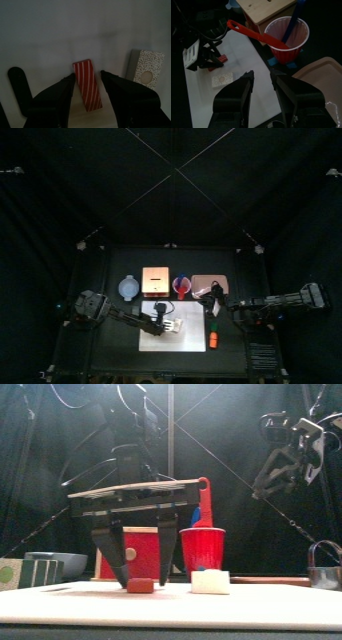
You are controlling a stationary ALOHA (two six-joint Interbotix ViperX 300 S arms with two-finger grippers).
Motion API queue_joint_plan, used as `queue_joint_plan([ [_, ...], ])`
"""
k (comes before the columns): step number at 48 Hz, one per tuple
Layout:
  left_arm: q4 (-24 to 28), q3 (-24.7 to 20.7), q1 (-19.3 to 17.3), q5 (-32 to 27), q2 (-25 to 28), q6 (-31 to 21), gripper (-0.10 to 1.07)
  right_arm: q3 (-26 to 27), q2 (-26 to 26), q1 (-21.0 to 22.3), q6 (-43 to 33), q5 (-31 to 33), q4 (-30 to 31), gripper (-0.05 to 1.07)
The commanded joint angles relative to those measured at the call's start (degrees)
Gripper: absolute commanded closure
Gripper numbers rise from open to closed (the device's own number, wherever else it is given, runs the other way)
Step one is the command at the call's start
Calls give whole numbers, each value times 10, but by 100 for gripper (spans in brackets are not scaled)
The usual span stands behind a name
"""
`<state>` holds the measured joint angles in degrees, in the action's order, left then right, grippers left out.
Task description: Grab salmon
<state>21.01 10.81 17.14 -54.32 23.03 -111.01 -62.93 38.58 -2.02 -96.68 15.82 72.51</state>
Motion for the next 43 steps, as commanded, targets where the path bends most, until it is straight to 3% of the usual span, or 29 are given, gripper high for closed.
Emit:
queue_joint_plan([
  [1,-4,-4,10,-12,-11,-1,16,6,3,-1,0,-1,0,30],
  [27,-3,-6,11,-18,-30,6,33,6,4,-1,0,0,0,30],
  [43,18,-57,12,-29,-32,47,33,4,4,0,1,0,0,30],
])
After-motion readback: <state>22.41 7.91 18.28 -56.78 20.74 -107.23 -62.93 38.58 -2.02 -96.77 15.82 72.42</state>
